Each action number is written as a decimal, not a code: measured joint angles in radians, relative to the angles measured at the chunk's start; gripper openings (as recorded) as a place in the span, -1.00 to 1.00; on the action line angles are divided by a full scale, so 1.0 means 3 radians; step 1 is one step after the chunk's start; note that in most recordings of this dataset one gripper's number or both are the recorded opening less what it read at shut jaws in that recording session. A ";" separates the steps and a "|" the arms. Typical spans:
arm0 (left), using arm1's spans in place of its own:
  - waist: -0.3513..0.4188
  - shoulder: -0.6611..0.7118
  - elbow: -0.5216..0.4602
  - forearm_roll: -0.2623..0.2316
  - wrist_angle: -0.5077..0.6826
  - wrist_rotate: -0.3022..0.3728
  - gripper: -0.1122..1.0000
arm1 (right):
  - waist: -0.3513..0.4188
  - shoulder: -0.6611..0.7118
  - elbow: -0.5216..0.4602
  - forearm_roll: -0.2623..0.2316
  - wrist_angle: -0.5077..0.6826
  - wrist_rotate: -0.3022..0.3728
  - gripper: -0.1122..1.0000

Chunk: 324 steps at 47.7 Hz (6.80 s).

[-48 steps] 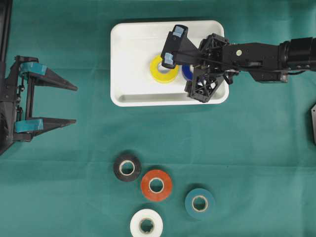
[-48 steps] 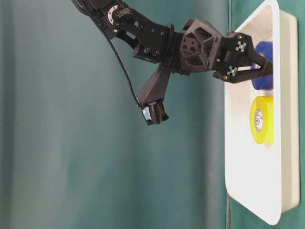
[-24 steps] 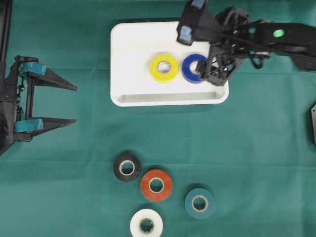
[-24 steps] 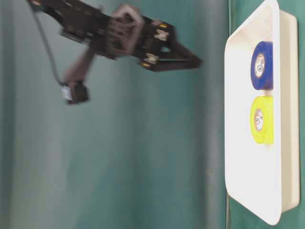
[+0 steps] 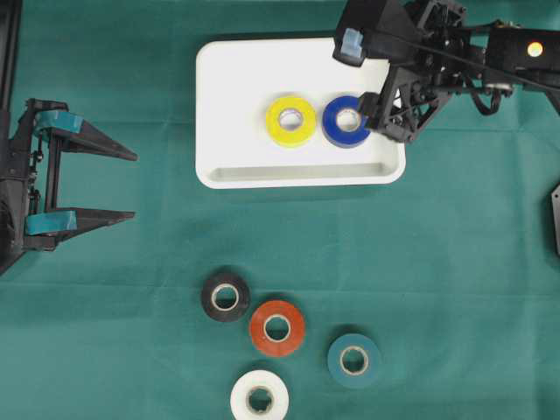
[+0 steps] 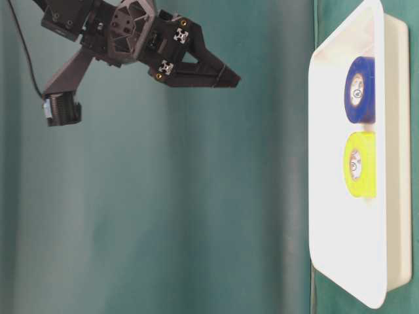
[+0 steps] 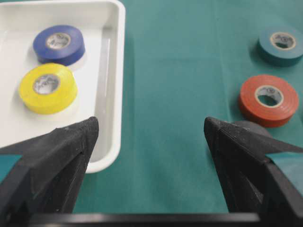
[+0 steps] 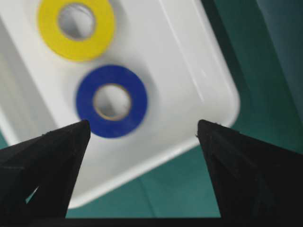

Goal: Pick up the tape from a random location and place it into the white case.

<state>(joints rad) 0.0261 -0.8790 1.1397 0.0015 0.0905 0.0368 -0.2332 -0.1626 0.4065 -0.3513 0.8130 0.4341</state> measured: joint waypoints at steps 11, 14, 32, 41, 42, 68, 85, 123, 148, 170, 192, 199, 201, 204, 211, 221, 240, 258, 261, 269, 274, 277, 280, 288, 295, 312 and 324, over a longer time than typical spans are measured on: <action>0.0000 0.0000 0.0000 0.0000 -0.0005 0.0000 0.94 | 0.0491 0.0000 0.0005 0.0020 -0.0225 0.0005 0.80; -0.0005 0.0000 0.0000 -0.0005 0.0000 0.0000 0.94 | 0.0619 0.0000 0.0000 0.0020 -0.0286 0.0026 0.80; 0.0000 -0.0020 0.0000 0.0000 0.0000 0.0000 0.94 | 0.0992 -0.0046 0.0056 0.0026 -0.0537 0.0097 0.80; -0.0005 -0.0026 0.0000 0.0000 0.0000 0.0000 0.94 | 0.1012 -0.0332 0.0261 0.0020 -0.0568 0.0097 0.80; -0.0005 -0.0026 0.0000 -0.0005 0.0005 0.0000 0.94 | 0.1018 -0.0389 0.0297 0.0020 -0.0583 0.0092 0.80; -0.0005 -0.0036 -0.0005 -0.0005 0.0072 0.0000 0.94 | 0.1018 -0.1769 0.1427 -0.0061 -0.1232 0.0092 0.80; 0.0000 -0.0036 0.0000 -0.0005 0.0072 0.0000 0.94 | 0.0926 -0.2316 0.2255 -0.0077 -0.1744 0.0123 0.79; -0.0051 -0.0036 0.0000 -0.0010 0.0061 0.0000 0.94 | 0.0757 -0.2393 0.2633 -0.0072 -0.2250 0.0128 0.79; -0.0685 -0.0036 -0.0005 -0.0026 0.0056 -0.0148 0.94 | 0.0752 -0.2393 0.2633 -0.0072 -0.2255 0.0123 0.79; -0.0701 -0.0010 0.0000 -0.0026 0.0036 -0.0153 0.93 | 0.0752 -0.2393 0.2633 -0.0077 -0.2250 0.0128 0.79; -0.0849 0.0639 -0.0199 -0.0020 -0.0501 -0.0194 0.93 | 0.0757 -0.2388 0.2633 -0.0077 -0.2255 0.0107 0.79; -0.0859 0.1064 -0.0481 -0.0020 -0.0557 -0.0189 0.93 | 0.0752 -0.2388 0.2633 -0.0077 -0.2250 0.0112 0.79; -0.0859 0.1197 -0.0573 -0.0026 -0.0557 -0.0189 0.93 | 0.0752 -0.2388 0.2628 -0.0077 -0.2250 0.0107 0.79; -0.0859 0.1386 -0.0716 -0.0020 -0.0557 -0.0189 0.93 | 0.0752 -0.2388 0.2633 -0.0077 -0.2250 0.0107 0.79; -0.0864 0.1779 -0.1048 -0.0026 -0.0547 -0.0184 0.93 | 0.0752 -0.2388 0.2633 -0.0077 -0.2255 0.0107 0.79; -0.0864 0.2245 -0.1595 -0.0020 -0.0481 -0.0179 0.93 | 0.0757 -0.2388 0.2633 -0.0077 -0.2255 0.0097 0.79; -0.0941 0.3001 -0.2536 -0.0026 -0.0215 -0.0169 0.93 | 0.0752 -0.2388 0.2623 -0.0082 -0.2255 0.0097 0.79; -0.0966 0.3441 -0.3196 -0.0020 0.0051 -0.0174 0.93 | 0.0752 -0.2383 0.2613 -0.0077 -0.2250 0.0097 0.79; -0.0966 0.3482 -0.3257 -0.0020 0.0123 -0.0205 0.93 | 0.0752 -0.2383 0.2613 -0.0077 -0.2250 0.0092 0.79; -0.0966 0.3579 -0.3462 -0.0020 0.0440 -0.0256 0.93 | 0.0752 -0.2383 0.2613 -0.0082 -0.2245 0.0082 0.78; -0.0966 0.3697 -0.3702 -0.0026 0.0813 -0.0261 0.93 | 0.0752 -0.2383 0.2613 -0.0077 -0.2234 0.0082 0.79; -0.0966 0.3774 -0.3866 -0.0020 0.1064 -0.0266 0.93 | 0.0752 -0.2383 0.2613 -0.0082 -0.2224 0.0082 0.79; -0.0961 0.3845 -0.4019 -0.0020 0.1299 -0.0291 0.93 | 0.0752 -0.2383 0.2613 -0.0082 -0.2219 0.0082 0.79; -0.0946 0.4029 -0.4449 0.0000 0.1953 -0.0470 0.93 | 0.0752 -0.2383 0.2613 -0.0082 -0.2214 0.0082 0.78; -0.0920 0.4162 -0.4720 0.0010 0.2342 -0.0583 0.93 | 0.0752 -0.2383 0.2613 -0.0082 -0.2204 0.0077 0.78; -0.0936 0.4229 -0.4837 0.0015 0.2480 -0.0660 0.93 | 0.0752 -0.2383 0.2613 -0.0077 -0.2199 0.0077 0.78; -0.0951 0.4229 -0.4837 0.0015 0.2480 -0.0660 0.93 | 0.0752 -0.2383 0.2608 -0.0082 -0.2194 0.0077 0.78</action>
<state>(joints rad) -0.2592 0.3896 -0.3114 0.0061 0.8345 -0.1611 -0.0077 -0.8774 1.1888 -0.3758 0.1549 0.4571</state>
